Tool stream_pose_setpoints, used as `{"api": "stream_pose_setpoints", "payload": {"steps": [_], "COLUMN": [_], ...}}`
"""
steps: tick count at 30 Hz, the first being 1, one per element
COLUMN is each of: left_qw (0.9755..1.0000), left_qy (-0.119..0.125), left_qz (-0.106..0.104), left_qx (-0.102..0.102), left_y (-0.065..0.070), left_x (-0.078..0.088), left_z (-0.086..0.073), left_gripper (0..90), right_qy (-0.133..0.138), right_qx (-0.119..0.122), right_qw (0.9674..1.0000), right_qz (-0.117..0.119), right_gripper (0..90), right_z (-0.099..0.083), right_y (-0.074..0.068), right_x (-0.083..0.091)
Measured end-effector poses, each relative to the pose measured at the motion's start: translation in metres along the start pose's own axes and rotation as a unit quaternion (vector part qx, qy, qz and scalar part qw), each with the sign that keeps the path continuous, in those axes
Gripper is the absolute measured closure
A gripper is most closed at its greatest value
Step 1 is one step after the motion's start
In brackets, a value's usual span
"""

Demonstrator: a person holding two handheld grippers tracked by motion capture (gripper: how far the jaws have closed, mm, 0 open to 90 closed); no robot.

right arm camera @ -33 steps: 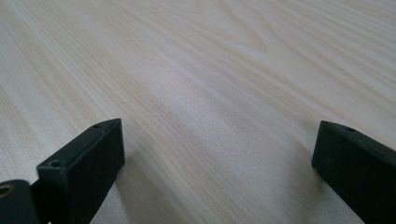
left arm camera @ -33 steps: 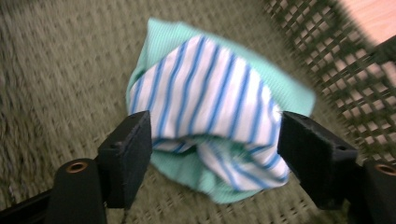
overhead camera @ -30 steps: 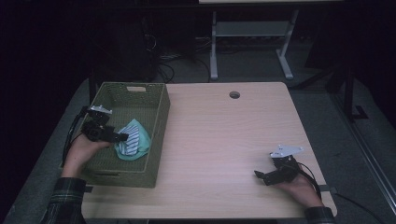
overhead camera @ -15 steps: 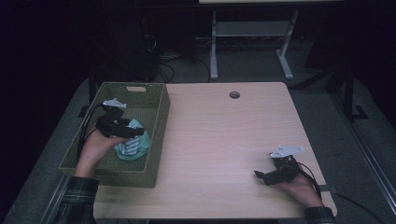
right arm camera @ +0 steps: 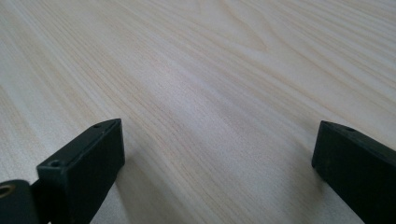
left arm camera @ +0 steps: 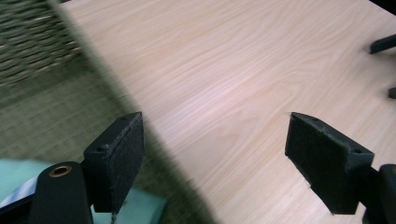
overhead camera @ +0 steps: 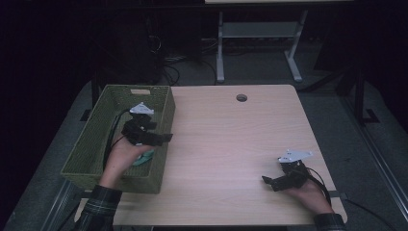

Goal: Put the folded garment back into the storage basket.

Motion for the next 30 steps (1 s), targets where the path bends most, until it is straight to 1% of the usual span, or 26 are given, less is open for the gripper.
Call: {"api": "stream_pose_setpoints", "payload": {"steps": [5, 9, 11, 14, 16, 17, 21, 23, 25, 26, 28, 30], "left_qw": [0.9998, 0.9995, 0.9993, 0.9988, 0.9987, 0.9984, 0.9977, 0.9975, 0.9974, 0.9971, 0.9968, 0.9968], "left_qy": [0.006, 0.012, 0.014, 0.023, 0.027, 0.028, 0.027, 0.024, 0.024, 0.022, 0.023, 0.02], "left_qz": [-0.011, -0.021, -0.023, -0.027, -0.026, -0.026, -0.034, -0.033, -0.036, -0.039, -0.038, -0.042], "left_qx": [-0.014, -0.022, -0.027, -0.033, -0.036, -0.041, -0.051, -0.058, -0.058, -0.062, -0.066, -0.065], "left_y": [0.021, 0.037, 0.044, 0.055, 0.062, 0.066, 0.081, 0.088, 0.095, 0.099, 0.105, 0.11], "left_x": [-0.008, -0.013, -0.016, -0.02, -0.024, -0.026, -0.035, -0.04, -0.043, -0.044, -0.049, -0.055], "left_z": [0.003, 0.005, 0.006, 0.008, 0.008, 0.008, 0.004, 0.002, 0.0, -0.001, -0.003, -0.007], "left_gripper": [19.5, 19.5, 19.4, 19.4, 19.4, 19.4, 19.4, 19.3, 18.7, 18.6, 18.2, 18.0], "right_qy": [0.0, 0.0, 0.0, 0.0, 0.0, 0.0, 0.0, 0.0, 0.0, 0.0, 0.0, 0.0], "right_qx": [0.001, 0.0, 0.0, 0.0, 0.0, 0.001, 0.0, 0.0, 0.0, 0.0, 0.001, 0.0], "right_qw": [1.0, 1.0, 1.0, 1.0, 1.0, 1.0, 1.0, 1.0, 1.0, 1.0, 1.0, 1.0], "right_qz": [0.0, 0.0, 0.0, 0.0, 0.0, 0.0, 0.0, 0.0, 0.0, 0.0, 0.0, 0.0], "right_gripper": [2.2, 2.2, 2.2, 2.2, 2.2, 2.2, 2.2, 2.2, 2.2, 2.2, 2.2, 2.2], "right_z": [0.0, 0.0, 0.0, 0.0, 0.0, 0.0, 0.0, 0.0, 0.0, 0.0, 0.0, 0.0], "right_y": [0.0, 0.0, 0.0, 0.0, 0.0, 0.0, 0.0, 0.0, 0.0, 0.0, 0.0, 0.0], "right_x": [0.0, 0.0, 0.0, 0.0, 0.0, 0.0, 0.0, 0.0, 0.0, 0.0, 0.0, 0.0]}}
Point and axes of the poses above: each handheld gripper's, and its own axes: x roughly backward along the jaws, z roughly out of its top, y roughly to its right, the point moved 10 cm from there along -x, roughly forward along the jaws, and after that the axes turned 15 degrees about z, right-handed, at the moved point
